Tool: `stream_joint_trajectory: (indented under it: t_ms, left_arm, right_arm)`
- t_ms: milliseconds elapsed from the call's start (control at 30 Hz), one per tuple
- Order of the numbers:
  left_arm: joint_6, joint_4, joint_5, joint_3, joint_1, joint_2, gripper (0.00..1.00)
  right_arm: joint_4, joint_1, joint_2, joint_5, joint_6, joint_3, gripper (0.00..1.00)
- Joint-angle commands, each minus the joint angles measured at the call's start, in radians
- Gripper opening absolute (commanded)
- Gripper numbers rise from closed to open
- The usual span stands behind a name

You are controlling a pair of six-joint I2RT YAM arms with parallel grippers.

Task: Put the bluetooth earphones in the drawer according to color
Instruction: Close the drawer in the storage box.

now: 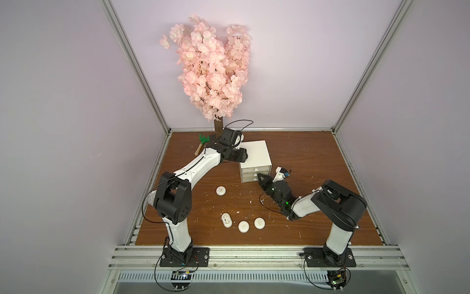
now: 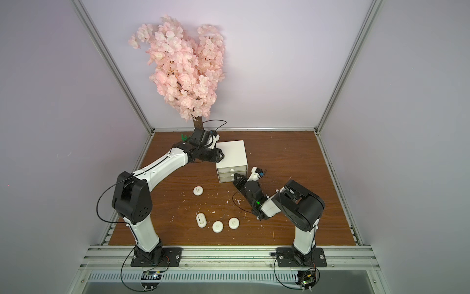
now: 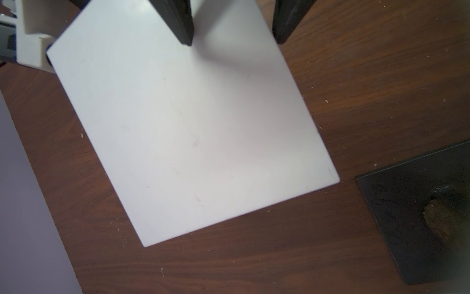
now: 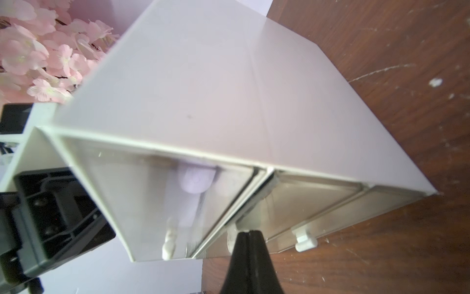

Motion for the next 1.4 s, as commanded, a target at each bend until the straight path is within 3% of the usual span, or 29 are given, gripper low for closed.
stream_joint_trajectory:
  t_ms: [0,133,500,1000,1367]
  left_arm:
    - [0.02,-0.105,0.024,-0.051,-0.039,0.041,0.53]
    - [0.02,-0.105,0.021,-0.052,-0.039,0.04,0.52]
    - [0.017,-0.106,0.016,-0.051,-0.039,0.037,0.53]
    - [0.016,-0.106,0.02,-0.053,-0.039,0.034,0.53]
    - [0.016,-0.106,0.019,-0.052,-0.039,0.032,0.52]
  right_arm:
    - [0.067,-0.004,-0.015,0.021,0.002,-0.013,0.0]
    - [0.04,-0.005,-0.036,0.01,0.012,-0.03,0.0]
    - [-0.09,0.023,-0.156,-0.018,0.086,-0.109,0.22]
    - [0.354,0.063,0.209,-0.057,0.337,-0.089,0.26]
    - [0.347,0.063,0.255,-0.003,0.378,-0.065,0.3]
